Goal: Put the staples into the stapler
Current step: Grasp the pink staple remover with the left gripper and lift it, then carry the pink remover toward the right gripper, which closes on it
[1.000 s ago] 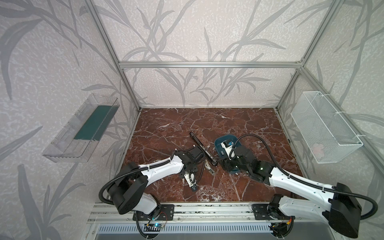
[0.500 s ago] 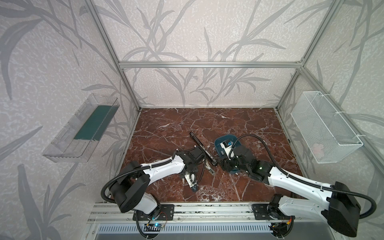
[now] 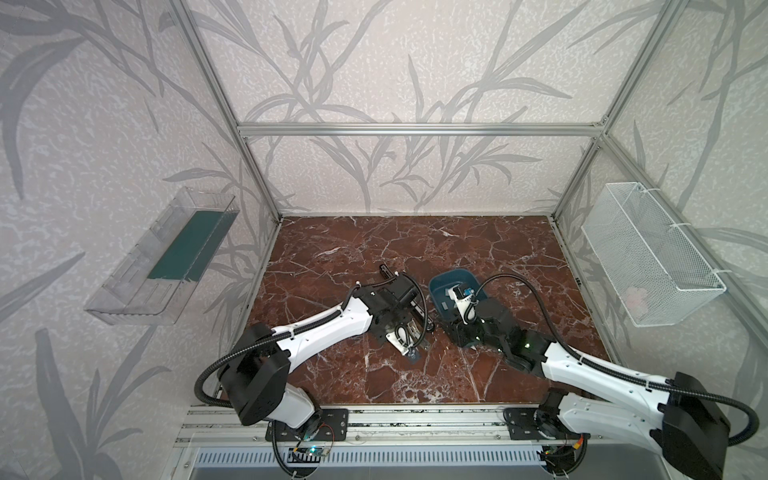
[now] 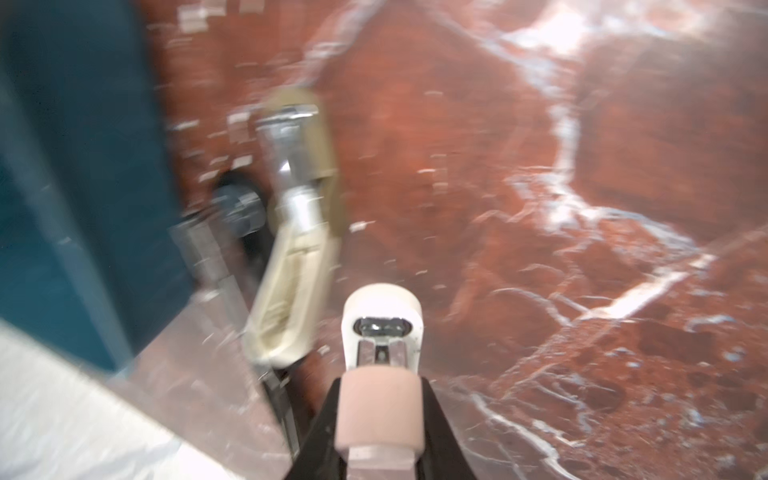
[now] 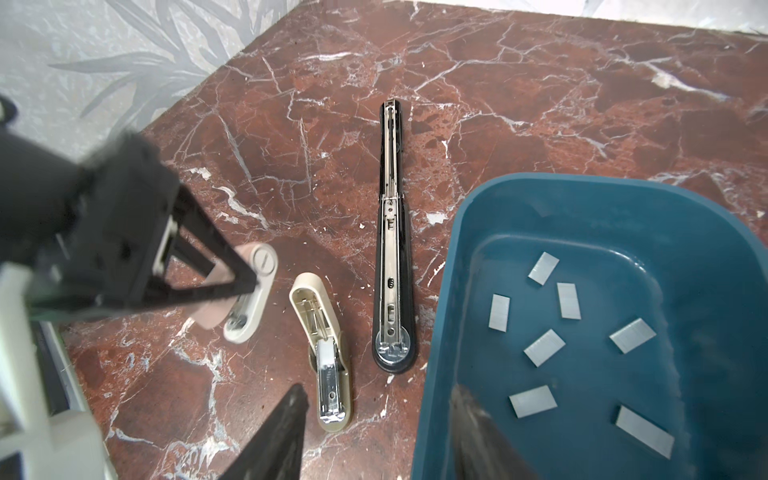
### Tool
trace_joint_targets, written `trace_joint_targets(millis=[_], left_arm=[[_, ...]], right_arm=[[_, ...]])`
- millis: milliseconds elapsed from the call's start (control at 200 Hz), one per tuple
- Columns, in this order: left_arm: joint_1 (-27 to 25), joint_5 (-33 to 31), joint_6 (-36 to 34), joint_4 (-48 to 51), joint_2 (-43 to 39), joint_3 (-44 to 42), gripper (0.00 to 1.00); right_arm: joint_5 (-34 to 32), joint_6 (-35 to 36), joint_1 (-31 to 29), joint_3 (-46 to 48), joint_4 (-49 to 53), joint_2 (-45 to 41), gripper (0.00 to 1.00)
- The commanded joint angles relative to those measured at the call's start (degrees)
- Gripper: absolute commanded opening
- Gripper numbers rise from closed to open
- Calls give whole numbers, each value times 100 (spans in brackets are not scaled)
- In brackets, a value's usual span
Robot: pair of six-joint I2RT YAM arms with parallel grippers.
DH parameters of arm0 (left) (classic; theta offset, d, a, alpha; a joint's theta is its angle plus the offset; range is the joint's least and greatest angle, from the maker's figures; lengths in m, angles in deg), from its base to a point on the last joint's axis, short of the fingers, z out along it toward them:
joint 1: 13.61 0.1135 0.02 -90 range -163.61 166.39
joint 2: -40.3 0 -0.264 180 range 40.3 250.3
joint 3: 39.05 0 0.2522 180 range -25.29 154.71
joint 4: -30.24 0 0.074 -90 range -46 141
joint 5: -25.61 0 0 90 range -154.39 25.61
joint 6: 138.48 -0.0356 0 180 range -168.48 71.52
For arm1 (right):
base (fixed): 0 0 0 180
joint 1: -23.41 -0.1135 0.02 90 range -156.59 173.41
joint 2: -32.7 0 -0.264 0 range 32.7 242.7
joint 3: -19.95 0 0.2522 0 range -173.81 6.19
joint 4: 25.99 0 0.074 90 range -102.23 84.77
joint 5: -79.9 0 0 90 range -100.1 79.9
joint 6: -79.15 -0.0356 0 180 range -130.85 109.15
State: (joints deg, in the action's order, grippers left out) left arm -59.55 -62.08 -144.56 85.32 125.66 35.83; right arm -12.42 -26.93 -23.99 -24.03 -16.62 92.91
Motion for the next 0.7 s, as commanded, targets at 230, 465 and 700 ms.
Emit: trace_joint_targets(millis=[230,465,700], left_arm=[[136,721,2476,-2326,-1045,-592,0],[61,1605,3013,-2569,-1357,-769,0],[29,1658,3187,-2719,-1507,-828,0]], right_arm=[[182,-238,134,284,-714,-736,56],[917,-233,143,334,-927,-954,46],[1143,-256,143,394,-1220,-834,40]])
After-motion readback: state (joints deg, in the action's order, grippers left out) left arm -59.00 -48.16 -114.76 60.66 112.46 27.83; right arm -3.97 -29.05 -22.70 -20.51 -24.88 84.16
